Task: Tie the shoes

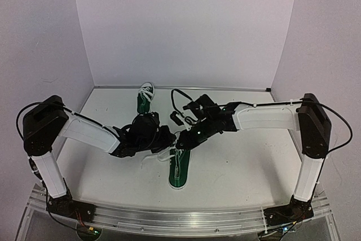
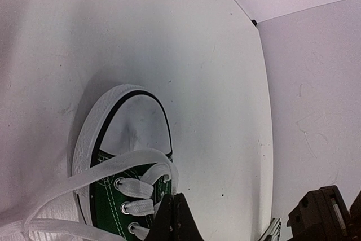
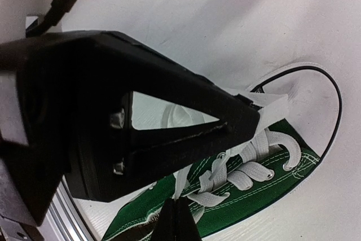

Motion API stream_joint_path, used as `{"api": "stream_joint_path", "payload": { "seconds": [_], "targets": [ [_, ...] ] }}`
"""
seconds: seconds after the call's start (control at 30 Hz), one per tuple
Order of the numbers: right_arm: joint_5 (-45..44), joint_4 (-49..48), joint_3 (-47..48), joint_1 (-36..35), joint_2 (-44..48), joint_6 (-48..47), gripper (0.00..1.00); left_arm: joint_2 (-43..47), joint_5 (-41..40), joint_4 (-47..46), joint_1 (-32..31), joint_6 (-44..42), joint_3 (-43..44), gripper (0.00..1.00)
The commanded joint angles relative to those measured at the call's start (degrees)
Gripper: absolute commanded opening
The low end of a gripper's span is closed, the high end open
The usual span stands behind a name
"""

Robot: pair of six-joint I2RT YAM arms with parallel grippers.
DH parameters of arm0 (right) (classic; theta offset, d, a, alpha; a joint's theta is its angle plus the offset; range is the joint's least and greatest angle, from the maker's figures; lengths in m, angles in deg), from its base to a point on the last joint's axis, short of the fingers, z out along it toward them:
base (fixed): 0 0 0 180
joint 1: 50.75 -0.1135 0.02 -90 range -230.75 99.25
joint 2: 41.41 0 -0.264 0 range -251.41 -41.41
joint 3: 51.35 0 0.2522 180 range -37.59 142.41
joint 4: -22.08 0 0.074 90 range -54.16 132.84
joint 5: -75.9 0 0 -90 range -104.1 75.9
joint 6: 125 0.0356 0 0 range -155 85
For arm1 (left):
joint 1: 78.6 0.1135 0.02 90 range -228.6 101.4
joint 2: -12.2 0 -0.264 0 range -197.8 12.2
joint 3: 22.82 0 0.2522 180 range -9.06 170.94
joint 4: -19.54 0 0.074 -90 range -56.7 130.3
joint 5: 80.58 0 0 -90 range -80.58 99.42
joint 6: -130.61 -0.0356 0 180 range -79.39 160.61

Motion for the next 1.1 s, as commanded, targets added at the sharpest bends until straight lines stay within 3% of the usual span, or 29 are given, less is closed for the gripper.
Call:
{"api": "stream_joint_path", "payload": {
  "seconds": [0.0,0.37,0.83,1.07],
  "targets": [
    [-0.2,-1.8,-0.5,-0.2,3.6,-0.1,0.00,1.1,3.1,-1.7,0.1,0.4,-0.2,0.00],
    [-1.3,-2.1,-0.7,-0.2,3.7,0.3,0.00,8.9,10.5,-3.8,0.1,4.1,-7.0,0.00],
    [-2.1,-2.3,-2.1,-0.2,5.9,1.1,0.00,5.4,17.1,-10.0,0.1,9.8,-6.9,0.00],
    [-2.1,-2.8,-3.1,-0.2,7.2,1.1,0.00,6.5,14.9,-5.6,0.1,10.9,-7.5,0.00]
  ]
}}
